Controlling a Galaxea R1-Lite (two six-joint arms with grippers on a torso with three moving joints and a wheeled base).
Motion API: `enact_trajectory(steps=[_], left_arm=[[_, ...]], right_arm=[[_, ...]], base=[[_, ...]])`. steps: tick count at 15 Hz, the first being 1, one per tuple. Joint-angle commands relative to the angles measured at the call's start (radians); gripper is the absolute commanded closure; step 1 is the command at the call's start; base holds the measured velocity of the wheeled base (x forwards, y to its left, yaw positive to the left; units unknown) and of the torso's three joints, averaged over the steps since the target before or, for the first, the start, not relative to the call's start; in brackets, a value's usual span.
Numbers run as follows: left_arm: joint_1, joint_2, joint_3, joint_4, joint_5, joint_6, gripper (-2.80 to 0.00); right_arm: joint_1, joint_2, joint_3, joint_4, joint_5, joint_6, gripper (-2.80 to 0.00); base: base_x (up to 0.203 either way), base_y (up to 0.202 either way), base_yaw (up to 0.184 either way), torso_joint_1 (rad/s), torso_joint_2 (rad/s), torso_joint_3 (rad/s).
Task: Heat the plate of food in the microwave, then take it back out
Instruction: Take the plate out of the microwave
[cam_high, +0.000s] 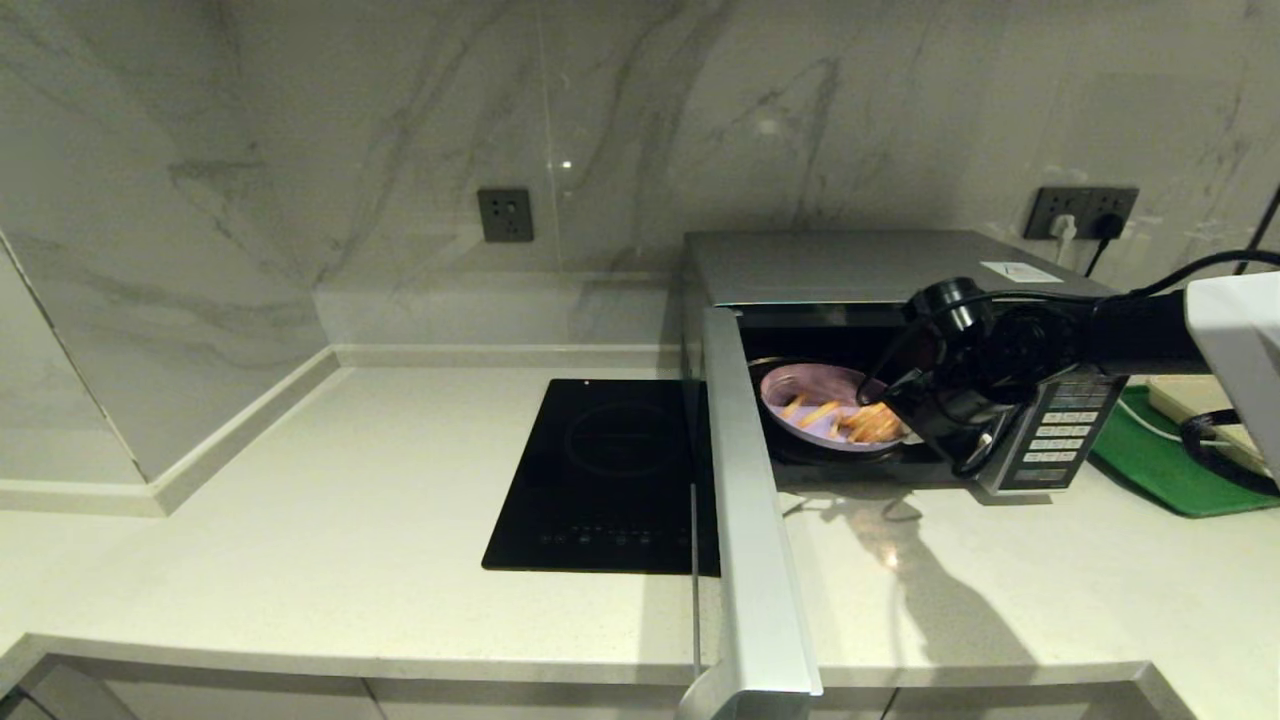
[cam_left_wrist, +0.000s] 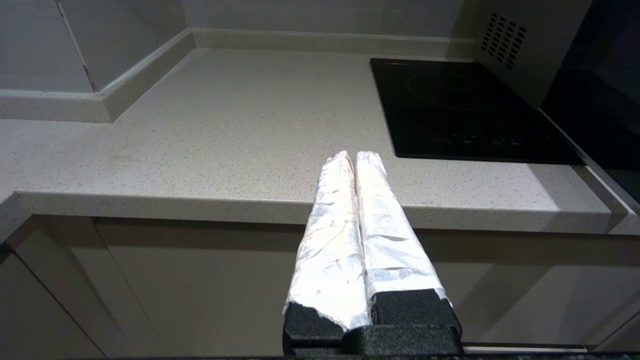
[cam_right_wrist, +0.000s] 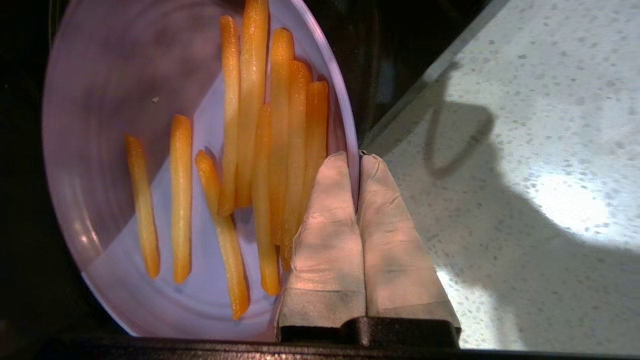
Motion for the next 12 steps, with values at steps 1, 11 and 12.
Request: enact_trajectory(steps=[1, 11, 12], left_arm=[[0.0, 0.0, 0.0, -0.001, 0.0, 0.0, 0.0], [0.0, 0.0, 0.0, -0.001, 0.0, -0.001, 0.0], [0.0, 0.0, 0.0, -0.001, 0.0, -0.001, 0.0]], right_arm=[[-0.012, -0.044, 0.05, 0.003, -0.001, 0.008, 0.0], [-0.059, -0.432, 0.49, -0.01, 0.035, 0.003, 0.0], [-0.078, -0.474, 0.532, -0.011, 0.037, 0.003, 0.0]], base=[[0.0, 0.0, 0.0, 0.0, 0.0, 0.0], [0.0, 0.0, 0.0, 0.0, 0.0, 0.0], [0.0, 0.0, 0.0, 0.0, 0.0, 0.0]])
